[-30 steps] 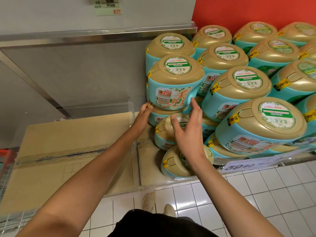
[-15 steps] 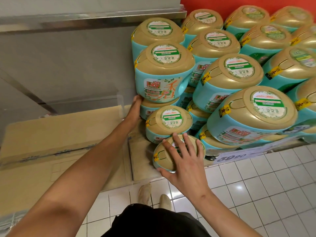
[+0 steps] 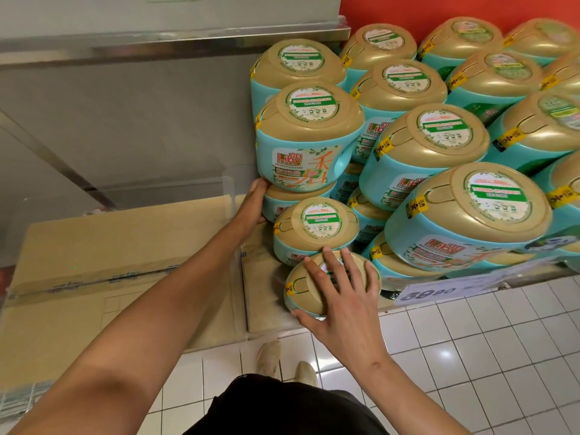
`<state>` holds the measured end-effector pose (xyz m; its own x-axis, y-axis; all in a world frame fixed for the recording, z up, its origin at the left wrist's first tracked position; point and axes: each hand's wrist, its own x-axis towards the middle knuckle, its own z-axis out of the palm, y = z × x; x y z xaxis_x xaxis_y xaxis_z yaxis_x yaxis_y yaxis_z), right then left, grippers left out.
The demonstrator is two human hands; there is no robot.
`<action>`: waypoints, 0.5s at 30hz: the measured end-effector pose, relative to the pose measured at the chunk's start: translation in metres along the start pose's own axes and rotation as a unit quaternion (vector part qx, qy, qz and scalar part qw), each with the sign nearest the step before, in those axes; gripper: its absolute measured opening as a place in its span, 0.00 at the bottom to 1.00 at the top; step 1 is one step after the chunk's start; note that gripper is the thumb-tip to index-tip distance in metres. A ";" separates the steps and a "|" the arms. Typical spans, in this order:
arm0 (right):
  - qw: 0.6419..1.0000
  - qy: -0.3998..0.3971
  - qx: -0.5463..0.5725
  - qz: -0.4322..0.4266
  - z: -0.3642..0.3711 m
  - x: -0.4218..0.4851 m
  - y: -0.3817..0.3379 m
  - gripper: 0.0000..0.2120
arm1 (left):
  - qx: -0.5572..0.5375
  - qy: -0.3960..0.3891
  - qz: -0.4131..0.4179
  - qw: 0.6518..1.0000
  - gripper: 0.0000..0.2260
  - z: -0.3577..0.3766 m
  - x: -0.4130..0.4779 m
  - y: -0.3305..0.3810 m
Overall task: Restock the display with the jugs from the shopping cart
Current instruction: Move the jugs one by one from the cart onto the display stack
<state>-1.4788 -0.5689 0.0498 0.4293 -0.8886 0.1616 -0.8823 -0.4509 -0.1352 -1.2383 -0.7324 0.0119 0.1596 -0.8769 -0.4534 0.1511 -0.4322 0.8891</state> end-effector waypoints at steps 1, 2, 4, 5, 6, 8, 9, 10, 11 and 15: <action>1.000 -0.001 0.006 -0.002 -0.001 0.000 0.000 0.40 | 0.001 -0.002 0.002 1.000 0.20 0.000 -0.002 0.000; 1.000 -0.001 0.014 -0.002 -0.002 0.000 0.001 0.40 | 0.003 -0.003 0.011 1.000 0.22 0.000 -0.004 -0.001; 0.999 0.006 0.044 0.001 -0.005 0.000 0.002 0.42 | 0.005 0.009 0.040 0.999 0.22 0.001 -0.011 -0.005; 0.997 0.016 0.071 0.002 -0.006 -0.001 0.002 0.42 | 0.004 0.024 0.052 0.998 0.21 0.001 -0.017 -0.008; 0.994 0.030 0.101 0.001 -0.008 -0.001 0.003 0.41 | 0.009 0.040 0.066 0.997 0.18 0.001 -0.026 -0.010; 0.984 0.062 0.165 -0.012 -0.012 -0.001 0.002 0.35 | 0.027 0.074 0.097 0.992 0.12 0.000 -0.050 -0.017; 0.978 0.076 0.194 -0.019 -0.015 -0.001 0.001 0.30 | 0.030 0.091 0.103 0.990 0.10 -0.002 -0.063 -0.021; 0.972 0.082 0.220 -0.025 -0.017 -0.001 0.000 0.27 | 0.026 0.106 0.102 0.989 0.09 -0.005 -0.078 -0.027; 0.967 0.080 0.240 -0.034 -0.019 -0.002 -0.003 0.23 | 0.014 0.118 0.100 0.988 0.08 -0.010 -0.094 -0.033; 0.952 0.050 0.282 -0.111 -0.017 -0.011 -0.026 0.13 | -0.009 0.149 0.110 0.983 0.08 -0.037 -0.172 -0.061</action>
<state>-1.4634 -0.5460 0.0687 0.5474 -0.7667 0.3355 -0.5161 -0.6249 -0.5858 -1.2387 -0.5470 0.0336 0.4686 -0.8470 -0.2509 0.0981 -0.2324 0.9677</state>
